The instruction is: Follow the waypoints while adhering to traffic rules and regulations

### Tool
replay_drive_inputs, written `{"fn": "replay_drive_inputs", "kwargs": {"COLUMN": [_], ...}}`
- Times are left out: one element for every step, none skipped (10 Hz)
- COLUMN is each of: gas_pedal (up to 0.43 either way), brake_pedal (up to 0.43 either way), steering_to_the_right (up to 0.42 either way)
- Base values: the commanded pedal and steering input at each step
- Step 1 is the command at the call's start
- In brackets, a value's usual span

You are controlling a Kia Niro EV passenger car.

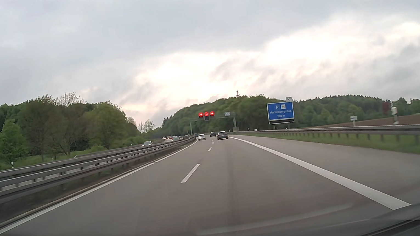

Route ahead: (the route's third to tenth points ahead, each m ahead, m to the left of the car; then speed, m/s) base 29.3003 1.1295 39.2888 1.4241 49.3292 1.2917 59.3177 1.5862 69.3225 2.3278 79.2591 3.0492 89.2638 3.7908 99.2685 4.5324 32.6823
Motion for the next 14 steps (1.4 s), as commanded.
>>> {"fn": "replay_drive_inputs", "kwargs": {"gas_pedal": [0.331,0.331,0.331,0.331,0.331,0.331,0.331,0.339,0.339,0.339,0.35,0.35,0.35,0.35], "brake_pedal": [0.0,0.0,0.0,0.0,0.0,0.0,0.0,0.0,0.0,0.0,0.0,0.0,0.0,0.0], "steering_to_the_right": [-0.008,-0.009,-0.008,-0.009,-0.008,-0.008,-0.008,-0.009,-0.009,-0.009,-0.008,-0.008,-0.009,-0.009]}}
